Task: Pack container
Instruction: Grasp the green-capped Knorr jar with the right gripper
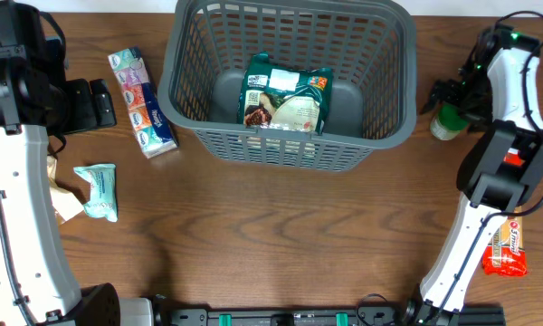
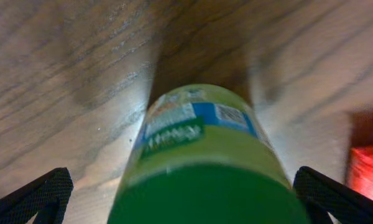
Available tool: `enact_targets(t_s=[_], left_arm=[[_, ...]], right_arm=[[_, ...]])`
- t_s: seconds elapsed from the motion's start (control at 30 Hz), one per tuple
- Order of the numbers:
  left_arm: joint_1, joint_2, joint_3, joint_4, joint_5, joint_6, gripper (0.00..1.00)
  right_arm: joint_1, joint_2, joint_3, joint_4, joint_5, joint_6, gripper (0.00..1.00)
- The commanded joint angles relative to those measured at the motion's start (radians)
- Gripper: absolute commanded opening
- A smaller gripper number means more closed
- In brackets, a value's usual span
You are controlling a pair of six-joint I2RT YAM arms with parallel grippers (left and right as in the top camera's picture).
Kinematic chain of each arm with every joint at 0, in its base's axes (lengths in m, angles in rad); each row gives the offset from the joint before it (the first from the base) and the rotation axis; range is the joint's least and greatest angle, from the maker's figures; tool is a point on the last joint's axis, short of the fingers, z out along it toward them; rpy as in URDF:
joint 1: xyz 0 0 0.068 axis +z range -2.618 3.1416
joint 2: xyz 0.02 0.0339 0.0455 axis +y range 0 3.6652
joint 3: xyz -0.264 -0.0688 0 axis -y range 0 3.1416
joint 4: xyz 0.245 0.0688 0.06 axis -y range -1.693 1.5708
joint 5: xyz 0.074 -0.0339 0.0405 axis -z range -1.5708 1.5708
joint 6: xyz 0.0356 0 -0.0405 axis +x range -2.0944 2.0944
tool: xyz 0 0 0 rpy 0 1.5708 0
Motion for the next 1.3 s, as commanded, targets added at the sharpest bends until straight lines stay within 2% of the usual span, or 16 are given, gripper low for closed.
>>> enact_targets(t_s=[0.0,0.37,0.43,0.53,0.6,1.0,1.07,1.17,1.2,1.27], left_arm=[[0.003,0.002,-0.005,0.000,0.010,0.002,0.99],[0.003,0.002,-0.005,0.000,0.010,0.002,0.99],[0.003,0.002,-0.005,0.000,0.010,0.002,0.99],[0.003,0.002,-0.005,0.000,0.010,0.002,0.99],[0.003,0.002,-0.005,0.000,0.010,0.002,0.99],[0.003,0.002,-0.005,0.000,0.010,0.002,0.99],[0.003,0.002,-0.005,-0.001,0.010,0.002,0.99],[0.003,0.002,-0.005,-0.001,0.010,0.002,0.99],[0.003,0.002,-0.005,-0.001,0.010,0.002,0.99],[0.003,0.002,-0.005,0.000,0.010,0.002,0.99]], right_arm=[[0.010,0.010,-0.045,0.026,0.014,-0.001,0.99],[0.010,0.010,-0.077,0.049,0.026,-0.005,0.98],[0.009,0.010,-0.077,0.051,0.029,-0.005,0.95],[0.009,0.010,-0.077,0.051,0.028,-0.005,0.83],[0.009,0.010,-0.077,0.051,0.028,-0.005,0.81],[0.010,0.010,-0.077,0.048,0.028,-0.005,0.52],[0.010,0.010,-0.077,0.047,0.028,-0.005,0.51],[0.010,0.010,-0.077,0.046,0.028,-0.013,0.40],[0.010,0.010,-0.077,0.045,0.028,-0.016,0.33],[0.010,0.010,-0.077,0.041,0.028,-0.016,0.05]])
